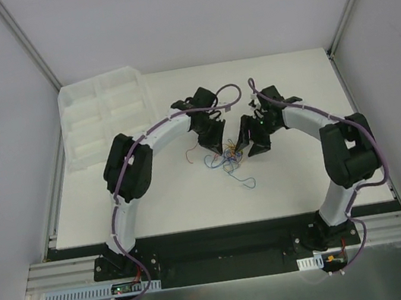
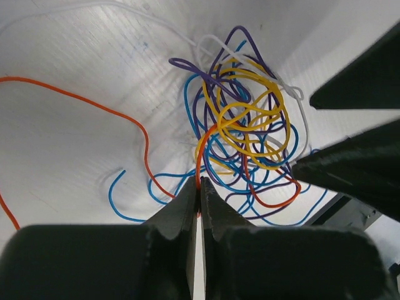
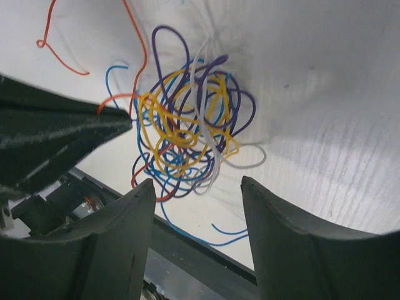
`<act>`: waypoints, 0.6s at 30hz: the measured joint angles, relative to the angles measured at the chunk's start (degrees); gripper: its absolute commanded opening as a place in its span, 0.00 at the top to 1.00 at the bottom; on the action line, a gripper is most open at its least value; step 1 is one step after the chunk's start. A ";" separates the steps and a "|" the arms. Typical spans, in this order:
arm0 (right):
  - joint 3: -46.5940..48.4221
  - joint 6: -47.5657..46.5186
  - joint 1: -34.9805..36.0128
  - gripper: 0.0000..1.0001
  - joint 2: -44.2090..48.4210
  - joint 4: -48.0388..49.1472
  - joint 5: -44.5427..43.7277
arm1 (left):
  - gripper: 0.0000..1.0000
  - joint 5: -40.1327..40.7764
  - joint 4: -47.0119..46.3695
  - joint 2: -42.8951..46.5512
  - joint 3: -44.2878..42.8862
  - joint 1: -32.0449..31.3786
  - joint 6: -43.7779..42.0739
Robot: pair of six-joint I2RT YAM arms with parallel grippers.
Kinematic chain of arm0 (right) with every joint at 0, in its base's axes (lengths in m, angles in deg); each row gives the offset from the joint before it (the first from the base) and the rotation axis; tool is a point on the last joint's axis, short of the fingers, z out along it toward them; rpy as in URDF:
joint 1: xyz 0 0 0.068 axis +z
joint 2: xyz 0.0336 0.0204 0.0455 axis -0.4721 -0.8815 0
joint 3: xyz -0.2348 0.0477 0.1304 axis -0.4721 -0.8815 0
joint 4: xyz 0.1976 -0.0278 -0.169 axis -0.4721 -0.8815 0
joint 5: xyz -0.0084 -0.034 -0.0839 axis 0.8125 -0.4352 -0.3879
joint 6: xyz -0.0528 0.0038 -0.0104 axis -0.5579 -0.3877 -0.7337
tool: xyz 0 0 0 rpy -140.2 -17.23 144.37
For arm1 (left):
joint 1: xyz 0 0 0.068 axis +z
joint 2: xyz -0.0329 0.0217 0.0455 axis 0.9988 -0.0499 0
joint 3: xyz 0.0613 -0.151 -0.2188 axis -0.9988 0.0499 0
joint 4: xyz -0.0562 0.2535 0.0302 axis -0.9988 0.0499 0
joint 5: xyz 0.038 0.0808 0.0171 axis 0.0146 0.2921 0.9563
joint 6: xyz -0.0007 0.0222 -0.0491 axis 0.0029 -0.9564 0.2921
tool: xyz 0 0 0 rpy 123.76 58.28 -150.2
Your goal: Untangle the cables
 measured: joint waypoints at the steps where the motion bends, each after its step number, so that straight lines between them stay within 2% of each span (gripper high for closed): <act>1: 0.22 0.35 0.07 0.41 -0.57 0.33 -0.31 | 1.00 0.00 -0.04 0.22 0.24 -0.15 0.04; 5: 1.46 2.01 0.94 0.48 -3.98 1.84 -1.18 | 1.00 -0.20 0.04 2.97 2.38 -1.18 0.87; 7: 2.29 2.67 2.08 0.65 -5.53 2.56 -1.90 | 1.00 -0.33 0.28 5.38 3.76 -1.66 1.33; 8: 2.54 2.75 2.64 0.79 -5.95 2.91 -2.10 | 1.00 -0.39 0.28 6.95 4.42 -1.99 1.55; 10: 2.64 3.50 4.04 0.99 -6.32 3.63 -3.10 | 1.00 -0.50 0.28 9.79 5.14 -2.40 1.92; 18: -1.01 4.44 5.27 0.99 -4.09 4.42 -10.32 | 1.00 0.61 0.42 25.00 6.19 -3.06 4.85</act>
